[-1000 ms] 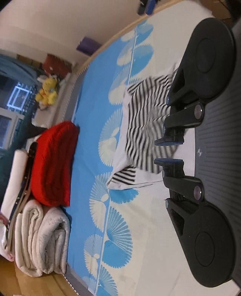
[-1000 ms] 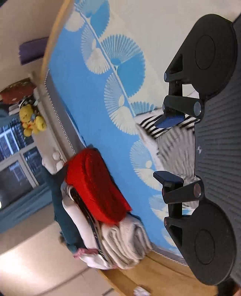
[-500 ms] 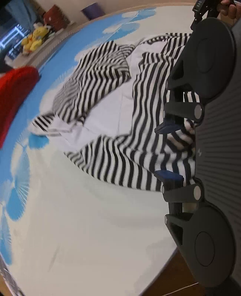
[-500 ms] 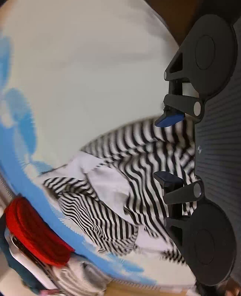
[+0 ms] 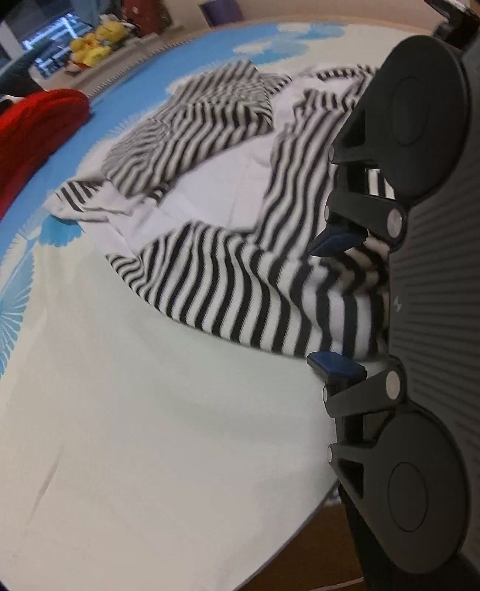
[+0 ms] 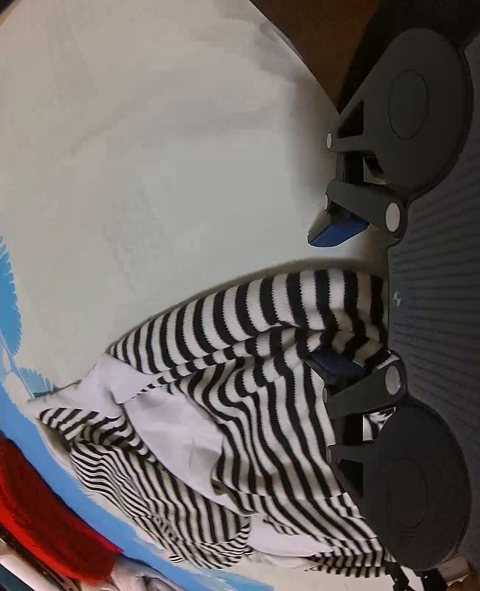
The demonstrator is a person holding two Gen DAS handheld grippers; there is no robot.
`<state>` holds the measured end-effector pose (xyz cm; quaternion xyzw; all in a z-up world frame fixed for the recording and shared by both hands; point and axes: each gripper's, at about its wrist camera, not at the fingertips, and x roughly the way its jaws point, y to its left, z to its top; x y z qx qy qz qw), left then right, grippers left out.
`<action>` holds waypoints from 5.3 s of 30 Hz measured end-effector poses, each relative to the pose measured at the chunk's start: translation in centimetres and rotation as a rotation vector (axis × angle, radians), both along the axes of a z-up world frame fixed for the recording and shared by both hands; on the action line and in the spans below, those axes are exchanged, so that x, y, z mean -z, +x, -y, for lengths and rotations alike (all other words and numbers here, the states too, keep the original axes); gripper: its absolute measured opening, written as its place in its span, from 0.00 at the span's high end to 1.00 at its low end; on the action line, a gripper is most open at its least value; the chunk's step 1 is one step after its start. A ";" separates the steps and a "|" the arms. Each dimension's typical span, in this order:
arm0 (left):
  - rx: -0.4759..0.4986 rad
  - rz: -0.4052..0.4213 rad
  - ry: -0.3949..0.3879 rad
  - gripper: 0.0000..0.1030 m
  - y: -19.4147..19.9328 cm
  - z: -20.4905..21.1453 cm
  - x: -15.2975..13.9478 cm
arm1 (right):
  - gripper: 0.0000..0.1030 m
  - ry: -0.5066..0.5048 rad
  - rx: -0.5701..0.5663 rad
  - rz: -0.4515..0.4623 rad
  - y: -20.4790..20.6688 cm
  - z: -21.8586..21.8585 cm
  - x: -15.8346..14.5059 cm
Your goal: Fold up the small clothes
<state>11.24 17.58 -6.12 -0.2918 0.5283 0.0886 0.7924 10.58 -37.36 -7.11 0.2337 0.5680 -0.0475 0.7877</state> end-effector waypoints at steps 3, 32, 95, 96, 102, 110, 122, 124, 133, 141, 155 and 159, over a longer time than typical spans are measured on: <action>0.009 -0.020 0.009 0.40 0.5 0.7 0.4 | 0.38 -0.004 -0.003 0.000 0.0 0.0 0.0; 0.136 -0.070 0.042 0.69 -0.1 1.9 1.2 | 0.65 0.037 -0.005 0.013 -1.5 1.4 -0.3; 0.414 0.140 0.330 0.36 19.3 3.9 -0.8 | 0.38 -0.378 -0.541 0.470 15.8 -3.5 -4.7; 0.416 0.137 0.343 0.36 19.6 4.1 -0.6 | 0.39 -0.401 -0.552 0.468 16.1 -3.9 -4.6; 0.432 0.154 0.361 0.97 21.3 4.0 -0.5 | 0.97 -0.392 -0.631 0.462 18.5 -5.3 -4.2; 0.310 0.277 0.347 0.97 23.5 3.1 -1.9 | 0.97 -0.246 -0.309 0.644 21.6 -2.6 -8.3; 0.302 0.120 0.321 0.81 25.3 3.1 1.2 | 0.96 -0.277 -0.264 0.495 24.7 -3.8 -4.5; 0.355 0.047 0.316 0.69 24.9 3.8 1.7 | 0.83 -0.277 -0.322 0.317 25.5 -4.3 -1.9; 0.213 0.172 0.167 0.53 17.4 -0.2 -6.7 | 0.59 -0.165 -0.240 0.380 19.8 -0.5 -8.9; 0.210 0.109 0.121 0.55 8.1 -2.7 -5.2 | 0.47 -0.077 -0.224 0.335 10.7 4.6 -10.2; 0.134 -0.147 -0.010 0.65 9.2 -3.1 0.9 | 0.49 -0.025 -0.197 0.112 8.8 4.8 -3.1; 0.176 -0.136 0.000 0.95 9.0 -2.6 1.0 | 0.55 -0.046 -0.240 0.091 9.0 4.0 -2.2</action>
